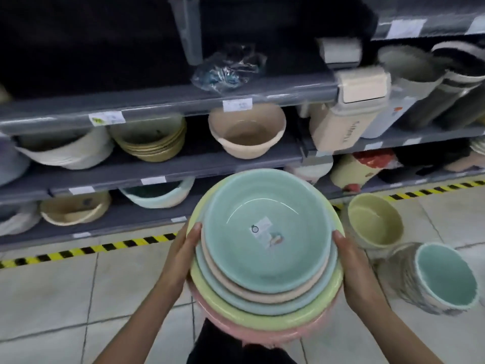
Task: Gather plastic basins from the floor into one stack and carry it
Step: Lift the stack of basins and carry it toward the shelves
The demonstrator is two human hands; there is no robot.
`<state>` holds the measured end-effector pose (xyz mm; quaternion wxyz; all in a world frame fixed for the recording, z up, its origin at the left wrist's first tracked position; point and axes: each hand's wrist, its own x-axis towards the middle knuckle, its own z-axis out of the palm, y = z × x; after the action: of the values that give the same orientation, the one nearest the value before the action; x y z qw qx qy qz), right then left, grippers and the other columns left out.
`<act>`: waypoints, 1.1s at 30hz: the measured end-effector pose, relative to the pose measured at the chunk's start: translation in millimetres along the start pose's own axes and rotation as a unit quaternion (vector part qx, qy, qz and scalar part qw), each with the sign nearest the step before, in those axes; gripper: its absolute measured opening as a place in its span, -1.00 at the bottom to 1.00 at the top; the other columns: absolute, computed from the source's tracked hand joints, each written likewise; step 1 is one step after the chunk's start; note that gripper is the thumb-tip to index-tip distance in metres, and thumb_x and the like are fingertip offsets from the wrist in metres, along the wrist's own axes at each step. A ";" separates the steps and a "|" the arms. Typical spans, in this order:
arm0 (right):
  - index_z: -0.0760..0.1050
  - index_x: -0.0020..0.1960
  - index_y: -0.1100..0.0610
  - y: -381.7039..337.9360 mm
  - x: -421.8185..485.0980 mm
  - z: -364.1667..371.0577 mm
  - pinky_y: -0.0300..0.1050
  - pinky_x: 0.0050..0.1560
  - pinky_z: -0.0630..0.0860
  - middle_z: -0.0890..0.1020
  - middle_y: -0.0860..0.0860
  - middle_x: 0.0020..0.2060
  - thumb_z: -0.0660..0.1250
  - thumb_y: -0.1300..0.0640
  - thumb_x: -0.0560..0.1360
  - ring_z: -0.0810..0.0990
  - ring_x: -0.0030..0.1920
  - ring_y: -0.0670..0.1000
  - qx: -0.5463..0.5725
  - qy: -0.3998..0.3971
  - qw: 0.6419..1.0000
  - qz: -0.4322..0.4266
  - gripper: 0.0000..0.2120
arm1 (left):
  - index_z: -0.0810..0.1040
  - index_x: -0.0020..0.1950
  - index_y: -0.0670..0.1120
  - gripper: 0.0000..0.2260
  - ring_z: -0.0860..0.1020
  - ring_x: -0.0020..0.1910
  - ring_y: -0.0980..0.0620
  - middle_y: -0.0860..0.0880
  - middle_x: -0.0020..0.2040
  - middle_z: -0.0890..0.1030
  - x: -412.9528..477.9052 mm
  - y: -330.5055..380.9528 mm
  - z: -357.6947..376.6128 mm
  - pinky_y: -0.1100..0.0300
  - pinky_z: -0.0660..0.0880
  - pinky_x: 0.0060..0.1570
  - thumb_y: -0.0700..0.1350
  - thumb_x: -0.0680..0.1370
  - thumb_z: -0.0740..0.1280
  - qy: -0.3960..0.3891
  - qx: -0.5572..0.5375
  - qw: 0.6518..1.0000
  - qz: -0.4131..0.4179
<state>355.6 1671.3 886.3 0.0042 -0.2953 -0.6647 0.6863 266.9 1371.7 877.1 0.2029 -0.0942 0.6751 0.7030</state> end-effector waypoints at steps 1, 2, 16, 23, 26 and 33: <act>0.60 0.22 0.04 2.4 19.1 5.1 0.24 0.24 0.52 0.73 0.02 0.07 0.20 -0.11 0.61 0.69 0.09 0.03 -0.006 -0.014 1.000 0.003 -0.65 | 0.56 0.30 0.14 -0.68 0.61 0.21 0.00 0.03 0.22 0.66 9.7 -5.1 -2.8 -0.17 0.46 0.27 0.18 0.61 0.22 0.013 -0.003 1.000 0.001; 0.59 0.25 0.01 6.5 38.2 11.0 0.25 0.26 0.51 0.72 0.02 0.10 0.22 -0.18 0.58 0.68 0.12 0.04 -0.011 -0.028 1.000 0.007 -0.61 | 0.55 0.31 0.15 -0.65 0.60 0.23 0.00 0.04 0.23 0.65 20.3 -11.5 -6.0 -0.17 0.46 0.28 0.22 0.59 0.23 0.026 -0.003 1.000 -0.002; 0.44 0.43 0.07 213.1 313.8 79.3 0.30 0.36 0.40 0.60 0.10 0.30 0.25 -0.26 0.54 0.55 0.33 0.14 -0.038 -0.103 0.994 0.029 -0.41 | 0.54 0.32 0.14 -0.63 0.63 0.16 0.09 0.09 0.17 0.67 261.2 -197.6 -28.3 -0.01 0.51 0.22 0.20 0.56 0.24 0.144 -0.015 0.986 -0.087; 0.53 0.31 0.16 337.7 457.0 78.3 0.31 0.31 0.46 0.65 0.16 0.21 0.15 -0.07 0.64 0.59 0.25 0.20 -0.040 -0.104 0.992 0.053 -0.59 | 0.59 0.25 0.18 -0.71 0.64 0.15 0.03 0.08 0.15 0.68 392.4 -336.8 -16.2 -0.05 0.50 0.24 0.16 0.55 0.31 0.182 -0.033 0.977 -0.103; 0.53 0.31 0.17 374.8 515.9 79.2 0.30 0.31 0.47 0.64 0.18 0.21 0.14 -0.08 0.64 0.59 0.25 0.21 -0.055 -0.115 0.991 0.035 -0.58 | 0.61 0.21 0.18 -0.69 0.64 0.15 0.03 0.10 0.12 0.69 448.0 -384.4 -8.2 -0.05 0.49 0.25 0.22 0.52 0.33 0.189 -0.024 0.977 -0.095; 0.62 0.21 0.05 411.4 611.1 89.6 0.18 0.28 0.52 0.68 0.08 0.15 0.13 -0.04 0.66 0.62 0.21 0.12 -0.039 -0.120 0.992 0.015 -0.66 | 0.64 0.06 0.11 -0.78 0.67 -0.10 0.19 0.16 -0.12 0.72 546.6 -427.5 8.9 0.20 0.52 -0.10 0.18 0.51 0.35 0.203 -0.037 0.974 -0.096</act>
<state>-26.6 1785.3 260.5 -0.0969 -0.2206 -0.6823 0.6902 -47.3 1469.5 266.2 0.1251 -0.3067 0.6635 0.6708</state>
